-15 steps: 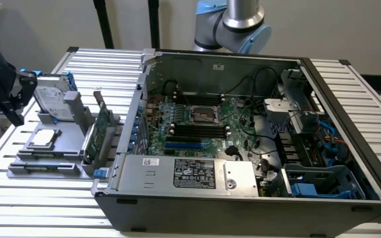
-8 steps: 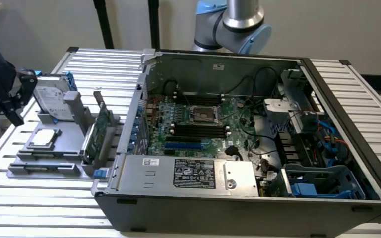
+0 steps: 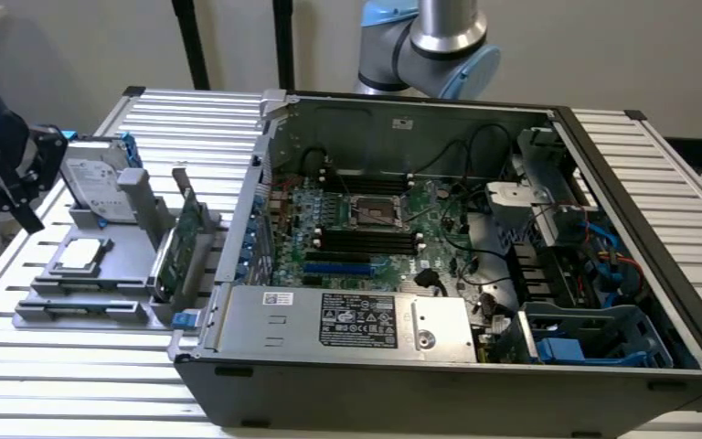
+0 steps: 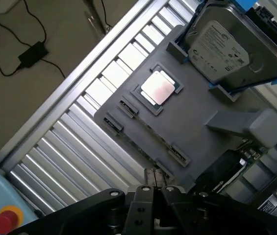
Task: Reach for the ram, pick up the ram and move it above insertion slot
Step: 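Pick up the ram and move it above insertion slot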
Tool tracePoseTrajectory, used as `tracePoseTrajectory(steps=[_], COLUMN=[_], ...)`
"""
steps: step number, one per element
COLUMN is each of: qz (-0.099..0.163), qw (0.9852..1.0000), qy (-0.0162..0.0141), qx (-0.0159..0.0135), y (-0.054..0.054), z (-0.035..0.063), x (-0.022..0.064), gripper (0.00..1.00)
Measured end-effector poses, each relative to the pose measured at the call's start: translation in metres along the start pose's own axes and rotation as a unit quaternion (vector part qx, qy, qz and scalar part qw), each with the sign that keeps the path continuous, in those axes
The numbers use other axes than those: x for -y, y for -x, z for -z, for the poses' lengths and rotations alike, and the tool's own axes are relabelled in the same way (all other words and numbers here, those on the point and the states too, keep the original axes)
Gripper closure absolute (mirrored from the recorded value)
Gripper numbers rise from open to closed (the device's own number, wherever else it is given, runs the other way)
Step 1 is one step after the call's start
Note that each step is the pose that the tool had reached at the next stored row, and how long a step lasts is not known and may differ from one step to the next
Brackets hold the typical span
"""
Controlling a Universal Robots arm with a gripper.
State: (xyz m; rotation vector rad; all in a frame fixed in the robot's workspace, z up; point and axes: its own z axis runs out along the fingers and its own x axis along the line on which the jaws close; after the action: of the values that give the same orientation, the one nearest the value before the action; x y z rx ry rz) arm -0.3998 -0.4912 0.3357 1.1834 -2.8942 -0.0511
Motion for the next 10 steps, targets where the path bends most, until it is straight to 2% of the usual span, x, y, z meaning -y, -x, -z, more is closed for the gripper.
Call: tracePoseTrajectory(steps=[5, 10], qz=[0.045, 0.091], qw=[0.999, 0.9958], qy=[0.0, -0.0001], qx=[-0.0016, -0.0032], y=[0.0, 0.0], z=[0.0, 0.0], x=[0.0, 0.0], gripper=[0.89, 0.89])
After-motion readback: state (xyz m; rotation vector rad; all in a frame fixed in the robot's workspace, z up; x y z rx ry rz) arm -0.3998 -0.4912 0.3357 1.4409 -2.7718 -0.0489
